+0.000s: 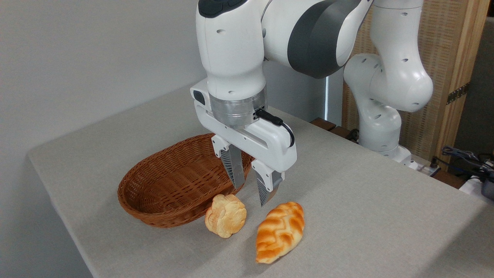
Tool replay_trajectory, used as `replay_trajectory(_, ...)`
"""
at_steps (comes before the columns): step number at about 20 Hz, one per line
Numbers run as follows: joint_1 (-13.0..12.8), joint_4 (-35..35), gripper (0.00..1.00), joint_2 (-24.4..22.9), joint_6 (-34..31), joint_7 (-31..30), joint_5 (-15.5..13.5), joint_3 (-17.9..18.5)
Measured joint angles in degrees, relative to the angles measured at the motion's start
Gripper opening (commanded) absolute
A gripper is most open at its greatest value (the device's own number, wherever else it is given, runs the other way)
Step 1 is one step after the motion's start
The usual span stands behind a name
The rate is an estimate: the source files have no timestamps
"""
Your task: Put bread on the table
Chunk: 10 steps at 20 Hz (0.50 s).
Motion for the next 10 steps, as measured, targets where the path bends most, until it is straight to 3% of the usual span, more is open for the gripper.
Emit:
replay_trajectory(1,0.0,0.2,0.86,0.0,0.0,0.0,0.0,0.0)
replay_trajectory(3,-0.1,0.8,0.98,-0.1,0.5,0.0,-0.1,-0.3)
replay_trajectory(10,-1.0,3.5,1.00,-0.5,7.0,-0.1,-1.8,-7.4)
